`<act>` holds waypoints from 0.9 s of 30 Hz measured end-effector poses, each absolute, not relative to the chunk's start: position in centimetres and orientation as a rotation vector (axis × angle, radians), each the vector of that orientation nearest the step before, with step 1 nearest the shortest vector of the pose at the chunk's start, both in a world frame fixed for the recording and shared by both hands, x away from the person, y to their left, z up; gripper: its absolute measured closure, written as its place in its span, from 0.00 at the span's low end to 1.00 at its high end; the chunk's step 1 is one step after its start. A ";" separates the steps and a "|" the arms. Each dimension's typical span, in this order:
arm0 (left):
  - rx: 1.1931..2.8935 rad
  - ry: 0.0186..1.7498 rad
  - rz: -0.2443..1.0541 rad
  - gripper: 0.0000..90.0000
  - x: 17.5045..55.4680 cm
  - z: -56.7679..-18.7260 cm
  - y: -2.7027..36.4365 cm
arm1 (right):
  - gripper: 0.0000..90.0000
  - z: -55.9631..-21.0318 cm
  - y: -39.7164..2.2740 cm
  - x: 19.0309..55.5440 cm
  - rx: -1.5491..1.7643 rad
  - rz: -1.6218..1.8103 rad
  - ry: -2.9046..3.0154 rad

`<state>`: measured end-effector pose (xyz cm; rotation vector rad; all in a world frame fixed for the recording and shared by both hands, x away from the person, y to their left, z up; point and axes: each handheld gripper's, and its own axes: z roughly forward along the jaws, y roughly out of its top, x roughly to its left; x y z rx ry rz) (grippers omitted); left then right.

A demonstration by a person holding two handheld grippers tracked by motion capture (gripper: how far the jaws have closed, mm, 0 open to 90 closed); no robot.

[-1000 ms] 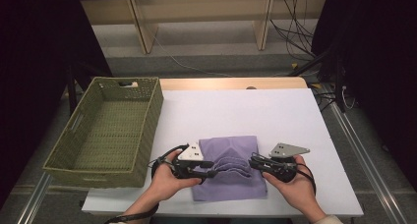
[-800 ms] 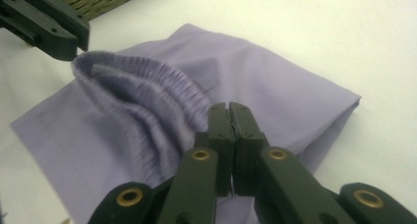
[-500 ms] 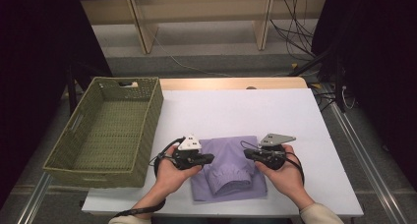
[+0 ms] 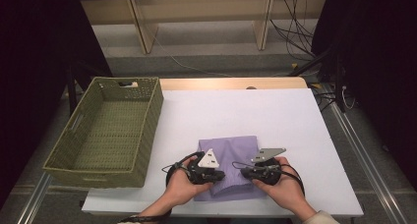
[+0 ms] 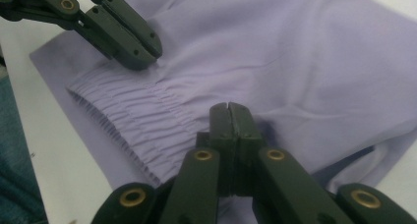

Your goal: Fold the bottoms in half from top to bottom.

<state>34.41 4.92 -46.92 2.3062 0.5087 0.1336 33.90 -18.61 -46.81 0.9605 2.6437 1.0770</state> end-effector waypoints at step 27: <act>2.265 0.775 0.335 0.94 40.2 -46.9 6.7 | 1.00 -45.6 -18.1 40.3 1.110 1.083 2.406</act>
